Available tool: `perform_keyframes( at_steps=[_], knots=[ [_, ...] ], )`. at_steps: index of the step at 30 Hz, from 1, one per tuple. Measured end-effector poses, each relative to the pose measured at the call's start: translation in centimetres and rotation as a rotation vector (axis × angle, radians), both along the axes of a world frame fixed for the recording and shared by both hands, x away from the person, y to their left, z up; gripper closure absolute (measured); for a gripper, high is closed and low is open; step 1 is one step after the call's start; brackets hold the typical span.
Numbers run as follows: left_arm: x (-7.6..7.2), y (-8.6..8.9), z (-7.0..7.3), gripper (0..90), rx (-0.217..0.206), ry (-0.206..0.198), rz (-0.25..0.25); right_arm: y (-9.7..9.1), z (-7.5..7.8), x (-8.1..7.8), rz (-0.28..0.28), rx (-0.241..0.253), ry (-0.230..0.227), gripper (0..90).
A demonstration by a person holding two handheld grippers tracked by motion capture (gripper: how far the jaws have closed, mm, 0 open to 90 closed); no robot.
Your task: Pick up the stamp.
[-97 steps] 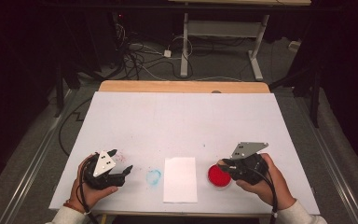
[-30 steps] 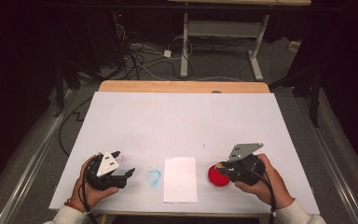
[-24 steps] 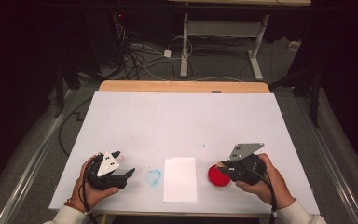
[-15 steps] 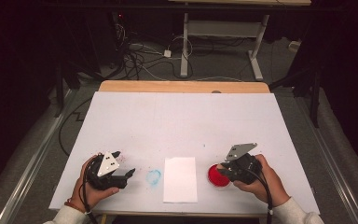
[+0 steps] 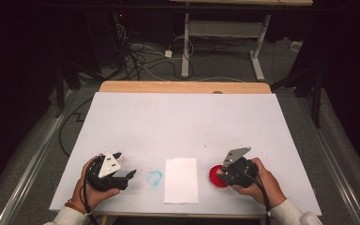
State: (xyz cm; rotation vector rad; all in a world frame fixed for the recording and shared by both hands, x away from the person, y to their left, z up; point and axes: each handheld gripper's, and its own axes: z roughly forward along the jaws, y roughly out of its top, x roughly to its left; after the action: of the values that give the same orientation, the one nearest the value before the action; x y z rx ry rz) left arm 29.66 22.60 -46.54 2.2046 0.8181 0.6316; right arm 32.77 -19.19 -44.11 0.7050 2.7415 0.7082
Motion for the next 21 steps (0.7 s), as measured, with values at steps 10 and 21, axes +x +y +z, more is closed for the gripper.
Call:
perform_keyframes(
  at_steps=[10,21],
  knots=[
    [0.23,0.03,0.06,20.6,-0.002,-0.02,0.002,0.01,0.02,0.23,0.0,0.001,0.021,75.7],
    [0.41,0.19,0.09,20.5,-0.01,-0.025,0.005,-0.09,0.08,0.19,0.007,0.007,0.008,75.7]
  ],
)
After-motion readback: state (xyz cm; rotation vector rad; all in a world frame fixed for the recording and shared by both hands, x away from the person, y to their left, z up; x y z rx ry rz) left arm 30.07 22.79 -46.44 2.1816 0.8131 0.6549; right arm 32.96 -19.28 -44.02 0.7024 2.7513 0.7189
